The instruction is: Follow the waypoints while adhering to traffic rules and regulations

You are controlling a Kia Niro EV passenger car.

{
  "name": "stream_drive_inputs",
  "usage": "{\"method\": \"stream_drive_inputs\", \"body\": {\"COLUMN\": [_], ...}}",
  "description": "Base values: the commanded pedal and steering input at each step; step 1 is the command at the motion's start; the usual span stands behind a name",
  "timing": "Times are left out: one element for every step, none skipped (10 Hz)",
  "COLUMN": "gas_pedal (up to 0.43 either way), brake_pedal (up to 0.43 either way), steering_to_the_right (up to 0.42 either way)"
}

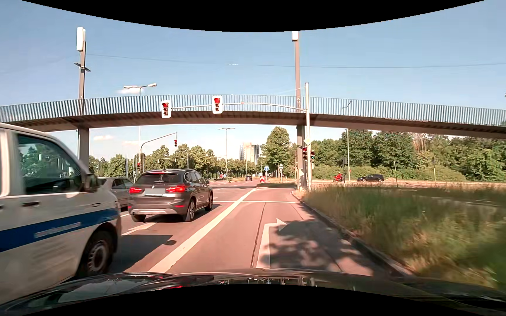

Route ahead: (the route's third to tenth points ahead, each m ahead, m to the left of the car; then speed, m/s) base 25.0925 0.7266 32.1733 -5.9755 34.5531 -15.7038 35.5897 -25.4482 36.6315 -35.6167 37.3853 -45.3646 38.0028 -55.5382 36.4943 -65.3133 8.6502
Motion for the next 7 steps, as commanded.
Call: {"method": "stream_drive_inputs", "body": {"gas_pedal": [0.000, 0.000, 0.000, 0.000, 0.000, 0.000, 0.000], "brake_pedal": [0.159, 0.159, 0.152, 0.146, 0.146, 0.146, 0.146], "steering_to_the_right": [-0.003, -0.002, -0.001, -0.002, -0.001, -0.003, -0.006]}}
